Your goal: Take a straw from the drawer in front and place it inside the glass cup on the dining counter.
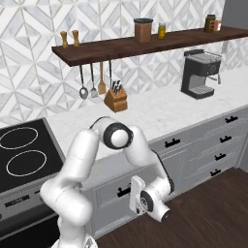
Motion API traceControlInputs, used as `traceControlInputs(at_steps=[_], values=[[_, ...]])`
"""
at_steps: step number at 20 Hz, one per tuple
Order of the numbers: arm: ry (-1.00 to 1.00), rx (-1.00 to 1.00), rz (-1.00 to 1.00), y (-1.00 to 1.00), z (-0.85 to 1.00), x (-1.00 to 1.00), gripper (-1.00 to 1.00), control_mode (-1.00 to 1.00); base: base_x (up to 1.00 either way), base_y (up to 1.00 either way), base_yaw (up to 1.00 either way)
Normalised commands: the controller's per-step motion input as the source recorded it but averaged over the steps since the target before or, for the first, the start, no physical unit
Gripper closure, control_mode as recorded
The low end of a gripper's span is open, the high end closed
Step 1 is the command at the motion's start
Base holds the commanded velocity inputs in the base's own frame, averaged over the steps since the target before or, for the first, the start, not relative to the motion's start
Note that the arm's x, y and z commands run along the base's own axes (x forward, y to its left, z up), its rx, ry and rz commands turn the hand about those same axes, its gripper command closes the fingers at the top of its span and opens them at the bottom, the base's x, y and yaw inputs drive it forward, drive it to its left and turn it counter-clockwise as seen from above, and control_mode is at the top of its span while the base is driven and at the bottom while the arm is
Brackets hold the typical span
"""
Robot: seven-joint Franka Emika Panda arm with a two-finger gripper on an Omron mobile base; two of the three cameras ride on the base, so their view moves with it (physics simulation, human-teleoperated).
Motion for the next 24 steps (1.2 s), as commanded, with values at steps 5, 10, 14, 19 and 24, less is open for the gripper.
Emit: traceControlInputs(at_steps=[5,10,14,19,24], values=[[0.02,0.02,0.00,-0.65,-0.16,-0.67,1.00,-1.00,0.00,0.00,0.00],[0.05,-0.13,-0.01,-0.01,-0.16,-0.05,-1.00,-1.00,0.00,0.00,0.00],[0.00,0.00,0.00,-0.20,0.31,-0.30,-1.00,-1.00,0.00,0.00,0.00],[0.00,-0.03,0.00,-0.27,0.86,-0.18,-1.00,-1.00,0.00,0.00,0.00],[0.00,-0.08,0.00,-0.09,0.96,-0.01,-1.00,-1.00,0.00,0.00,0.00]])
